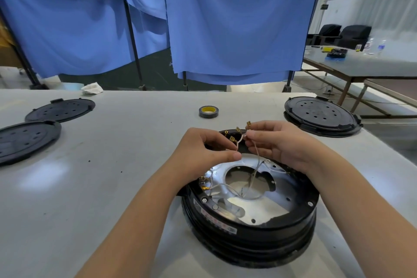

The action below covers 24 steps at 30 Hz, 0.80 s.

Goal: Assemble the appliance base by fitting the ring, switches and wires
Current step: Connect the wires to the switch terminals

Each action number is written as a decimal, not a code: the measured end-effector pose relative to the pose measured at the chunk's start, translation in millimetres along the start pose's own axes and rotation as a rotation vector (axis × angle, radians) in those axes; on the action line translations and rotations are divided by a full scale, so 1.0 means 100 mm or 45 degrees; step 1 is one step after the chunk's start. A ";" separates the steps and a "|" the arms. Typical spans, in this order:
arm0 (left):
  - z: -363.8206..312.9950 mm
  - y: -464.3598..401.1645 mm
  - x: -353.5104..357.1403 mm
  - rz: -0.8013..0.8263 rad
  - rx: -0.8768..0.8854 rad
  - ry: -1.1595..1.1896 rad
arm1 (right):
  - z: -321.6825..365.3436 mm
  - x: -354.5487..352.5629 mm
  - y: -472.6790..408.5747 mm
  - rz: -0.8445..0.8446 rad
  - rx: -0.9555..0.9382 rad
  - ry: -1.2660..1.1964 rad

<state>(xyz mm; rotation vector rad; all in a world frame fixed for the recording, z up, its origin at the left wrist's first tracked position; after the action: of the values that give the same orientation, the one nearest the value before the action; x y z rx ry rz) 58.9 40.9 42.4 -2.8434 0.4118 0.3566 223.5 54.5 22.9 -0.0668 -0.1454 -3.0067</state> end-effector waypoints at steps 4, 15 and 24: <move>0.01 0.00 -0.02 -0.027 0.003 -0.022 | -0.01 0.00 0.00 0.001 0.012 0.047; 0.13 -0.03 -0.11 -0.189 -0.111 0.060 | 0.05 -0.07 0.04 -0.161 -0.079 0.161; 0.15 -0.05 0.01 0.058 -0.081 -0.160 | 0.07 -0.03 0.04 -0.174 -0.121 0.411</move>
<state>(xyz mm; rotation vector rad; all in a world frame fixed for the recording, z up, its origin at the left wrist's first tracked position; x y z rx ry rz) 58.1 49.1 29.2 -2.8563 0.4484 0.5640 227.3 51.2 30.5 0.4334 0.0276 -3.1051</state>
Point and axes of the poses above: each hand's wrist, its own y-axis away from the middle knuckle, its own x-axis out of the palm, z = x × y, the point moved 8 cm from there along -y, towards the middle knuckle, and after that the axes turned 4 degrees about y, right-handed, at the moved point
